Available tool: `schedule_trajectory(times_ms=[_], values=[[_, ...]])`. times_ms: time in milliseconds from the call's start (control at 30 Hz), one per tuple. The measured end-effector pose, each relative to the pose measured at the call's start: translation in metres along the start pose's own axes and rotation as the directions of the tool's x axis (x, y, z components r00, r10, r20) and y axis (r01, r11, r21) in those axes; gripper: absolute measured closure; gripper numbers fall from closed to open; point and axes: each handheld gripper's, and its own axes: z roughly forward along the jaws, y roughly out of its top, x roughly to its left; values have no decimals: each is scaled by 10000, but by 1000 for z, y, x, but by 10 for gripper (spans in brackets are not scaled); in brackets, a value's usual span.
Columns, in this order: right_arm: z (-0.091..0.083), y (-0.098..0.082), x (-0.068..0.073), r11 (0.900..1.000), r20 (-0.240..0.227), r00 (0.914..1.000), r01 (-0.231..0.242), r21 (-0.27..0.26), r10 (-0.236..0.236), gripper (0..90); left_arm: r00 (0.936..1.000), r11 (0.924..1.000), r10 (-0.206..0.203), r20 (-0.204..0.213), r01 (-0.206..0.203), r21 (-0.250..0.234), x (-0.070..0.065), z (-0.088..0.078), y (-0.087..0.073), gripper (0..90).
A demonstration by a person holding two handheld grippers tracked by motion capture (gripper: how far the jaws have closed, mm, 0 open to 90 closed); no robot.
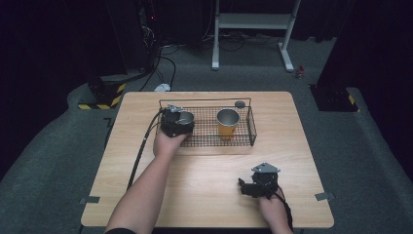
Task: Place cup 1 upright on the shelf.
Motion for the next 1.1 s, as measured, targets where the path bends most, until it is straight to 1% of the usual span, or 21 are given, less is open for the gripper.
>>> schedule_trajectory(times_ms=[133, 167, 233, 333, 433, 533, 700, 800, 833, 967, 1000, 1100], values=[[0, 0, 0, 10000, 5, 10000, 14, -4, -14, 92, 9998, 9997, 146, -152, -143, 202, -1, 2, 3, 188], [0, 0, 0, 10000, 1, 10000, -2, 1, 2, 92, 10000, 9997, 39, -84, -37, 224, -2, 4, 4, 188], [0, 0, 0, 10000, 0, 10000, -4, 1, 4, 92, 9999, 9993, 103, -17, -102, 362, -2, 5, 5, 188], [0, 0, 0, 10000, -3, 10000, 1, -3, -1, 92, 9999, 9987, 142, -9, -142, 488, -5, 8, 6, 188], [0, 0, 0, 10000, -6, 10000, -10, 0, 10, 92, 9999, 9984, 159, -58, -155, 543, -4, 9, 5, 187], [0, 0, 0, 10000, -3, 10000, -7, -1, 7, 92, 9999, 9973, 153, -78, -147, 720, -4, 10, 4, 187], [0, 0, 0, 10000, -4, 10000, -8, -2, 8, 92, 9997, 9970, 207, -156, -194, 749, -1, 12, 4, 187], [0, 0, 0, 10000, -5, 10000, -6, -2, 6, 92, 9998, 9972, 188, -87, -181, 731, 0, 12, 4, 187], [0, 0, 0, 10000, -4, 10000, -5, -3, 5, 92, 9999, 9974, 127, -65, -122, 709, 0, 13, 4, 187], [0, 0, 0, 10000, -2, 10000, 2, -4, -2, 92, 9999, 9967, 113, -24, -111, 808, 1, 13, 4, 187], [0, 0, 0, 10000, -2, 10000, 0, -3, 0, 92, 10000, 9958, -7, 32, 4, 916, 1, 13, 3, 186], [0, 0, 0, 10000, -1, 10000, -5, -3, 5, 92, 10000, 9951, 84, 20, -85, 982, 1, 13, 3, 186]])
